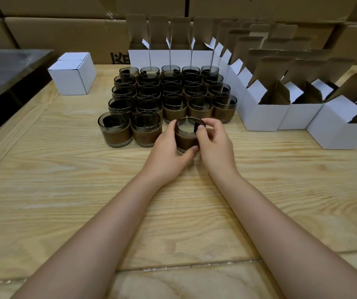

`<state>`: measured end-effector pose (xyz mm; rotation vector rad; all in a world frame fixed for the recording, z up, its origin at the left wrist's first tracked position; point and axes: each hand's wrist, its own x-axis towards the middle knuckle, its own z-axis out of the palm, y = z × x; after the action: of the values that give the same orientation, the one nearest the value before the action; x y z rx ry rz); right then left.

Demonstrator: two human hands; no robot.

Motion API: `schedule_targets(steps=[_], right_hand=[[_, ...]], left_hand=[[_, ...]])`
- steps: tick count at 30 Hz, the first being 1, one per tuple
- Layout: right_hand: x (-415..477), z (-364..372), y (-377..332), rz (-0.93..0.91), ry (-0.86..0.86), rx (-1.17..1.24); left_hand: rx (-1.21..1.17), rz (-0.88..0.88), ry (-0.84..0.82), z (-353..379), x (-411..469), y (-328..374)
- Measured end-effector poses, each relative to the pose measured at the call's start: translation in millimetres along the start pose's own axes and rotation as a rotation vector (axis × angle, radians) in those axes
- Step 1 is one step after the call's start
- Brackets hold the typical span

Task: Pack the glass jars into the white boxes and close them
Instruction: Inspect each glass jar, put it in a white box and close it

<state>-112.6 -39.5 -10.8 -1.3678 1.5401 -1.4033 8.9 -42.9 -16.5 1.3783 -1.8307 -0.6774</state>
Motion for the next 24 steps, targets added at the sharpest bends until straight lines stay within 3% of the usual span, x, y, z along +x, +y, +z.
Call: schedule_targets(steps=[8, 10, 15, 19, 24], right_hand=[[-6.8, -10.2, -17.3, -0.039, 0.013, -0.212], [-1.3, -23.5, -29.1, -0.135, 0.158, -0.242], [24.9, -87.5, -46.4, -0.291, 0.774, -0.305], [47.9, -147.1, -24.8, -0.134, 0.953, -0.387], [69.0, -207.0, 19.3, 0.216, 0.812, -0.454]], left_hand=[[0.024, 0.008, 0.048, 1.1, -0.3, -0.8], [0.000, 0.046, 0.075, 0.0, -1.1, -0.9], [0.082, 0.160, 0.111, -0.5, -4.7, 2.4], [0.144, 0.203, 0.146, 0.2, -6.1, 4.9], [0.148, 0.196, 0.144, 1.1, -6.3, 4.3]])
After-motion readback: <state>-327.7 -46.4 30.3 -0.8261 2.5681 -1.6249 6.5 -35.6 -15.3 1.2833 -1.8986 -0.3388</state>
